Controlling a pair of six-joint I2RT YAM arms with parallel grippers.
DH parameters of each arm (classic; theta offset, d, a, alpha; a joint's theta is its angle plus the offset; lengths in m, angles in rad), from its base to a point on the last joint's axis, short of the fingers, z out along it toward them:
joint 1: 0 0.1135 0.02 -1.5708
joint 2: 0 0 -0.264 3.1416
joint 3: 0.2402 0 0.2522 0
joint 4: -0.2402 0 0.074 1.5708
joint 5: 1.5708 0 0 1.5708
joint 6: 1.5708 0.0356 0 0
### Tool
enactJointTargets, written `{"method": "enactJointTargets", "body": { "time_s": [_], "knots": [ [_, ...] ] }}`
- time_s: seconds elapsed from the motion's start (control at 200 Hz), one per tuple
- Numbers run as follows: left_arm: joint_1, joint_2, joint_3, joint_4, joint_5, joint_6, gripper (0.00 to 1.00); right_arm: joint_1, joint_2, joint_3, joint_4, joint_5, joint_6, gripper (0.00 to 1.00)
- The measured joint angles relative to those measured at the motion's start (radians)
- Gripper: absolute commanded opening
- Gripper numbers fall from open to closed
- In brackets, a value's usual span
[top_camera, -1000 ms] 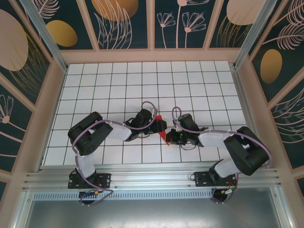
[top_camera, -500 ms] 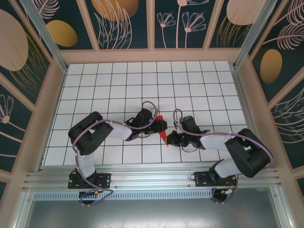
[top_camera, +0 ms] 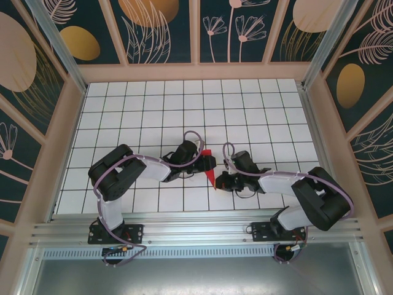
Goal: Fold a paper plane with a square sheet of paper (pick it up from the middle)
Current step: Fold the wing for the fifth time at the center of the table.
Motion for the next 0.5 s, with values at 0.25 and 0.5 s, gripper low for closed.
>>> {"method": "enactJointTargets", "body": {
  "time_s": [0.25, 0.5],
  "knots": [
    [0.0, 0.0, 0.002, -0.003, 0.008, 0.0, 0.44, 0.061, -0.006, 0.034, -0.072, 0.038, -0.015, 0.06],
    [0.001, 0.001, 0.002, -0.003, 0.011, 0.003, 0.44, 0.073, -0.093, 0.035, -0.205, 0.06, -0.013, 0.06]
  ]
}}
